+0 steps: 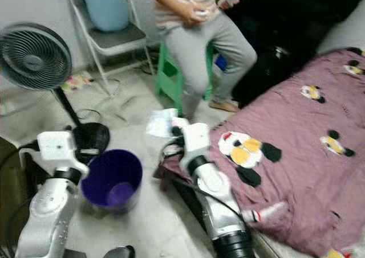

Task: Clean up the room

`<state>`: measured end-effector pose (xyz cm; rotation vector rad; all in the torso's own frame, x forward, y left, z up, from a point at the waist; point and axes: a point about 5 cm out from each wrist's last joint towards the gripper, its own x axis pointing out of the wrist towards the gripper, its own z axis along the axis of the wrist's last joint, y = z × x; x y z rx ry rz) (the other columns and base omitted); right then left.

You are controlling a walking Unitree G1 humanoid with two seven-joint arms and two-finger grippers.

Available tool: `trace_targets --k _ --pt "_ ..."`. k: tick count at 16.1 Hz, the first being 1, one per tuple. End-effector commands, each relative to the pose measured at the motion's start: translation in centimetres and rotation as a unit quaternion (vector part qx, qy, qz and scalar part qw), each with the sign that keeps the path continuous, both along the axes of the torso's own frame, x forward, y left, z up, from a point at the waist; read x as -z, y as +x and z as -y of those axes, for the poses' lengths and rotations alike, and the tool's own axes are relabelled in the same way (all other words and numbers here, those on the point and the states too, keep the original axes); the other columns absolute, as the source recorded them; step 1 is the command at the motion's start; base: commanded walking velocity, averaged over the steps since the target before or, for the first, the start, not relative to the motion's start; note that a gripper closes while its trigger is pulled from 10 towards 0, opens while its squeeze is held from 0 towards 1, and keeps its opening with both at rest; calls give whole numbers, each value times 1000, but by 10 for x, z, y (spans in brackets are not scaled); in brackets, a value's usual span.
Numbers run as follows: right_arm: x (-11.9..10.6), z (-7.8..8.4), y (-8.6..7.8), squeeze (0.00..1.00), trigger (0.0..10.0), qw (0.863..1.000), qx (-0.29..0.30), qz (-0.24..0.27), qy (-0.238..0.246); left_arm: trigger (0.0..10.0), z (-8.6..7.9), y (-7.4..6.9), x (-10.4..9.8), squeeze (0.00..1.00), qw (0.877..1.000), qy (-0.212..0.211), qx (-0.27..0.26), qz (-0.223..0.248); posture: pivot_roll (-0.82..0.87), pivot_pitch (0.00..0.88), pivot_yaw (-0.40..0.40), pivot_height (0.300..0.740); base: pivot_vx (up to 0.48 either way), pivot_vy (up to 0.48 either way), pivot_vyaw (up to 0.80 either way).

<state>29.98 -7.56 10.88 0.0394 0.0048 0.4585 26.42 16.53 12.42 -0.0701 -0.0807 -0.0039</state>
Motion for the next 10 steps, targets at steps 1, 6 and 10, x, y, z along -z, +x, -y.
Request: trace_targets --k 1,6,10 --pt "2 8 0 0 10000 1000 10 0 -6 10000 7 -1 0 0 1000 -9 16 -2 -12 112 -59 740 0 0 600" --pt "0 5 -1 0 10000 1000 0 2 -2 10000 10 -2 -2 0 999 -17 37 8 -14 114 -61 740 54 0 289" --pt "-1 4 0 0 10000 1000 -6 7 -3 10000 11 -1 -3 0 999 -19 42 9 -15 113 -60 740 69 0 603"
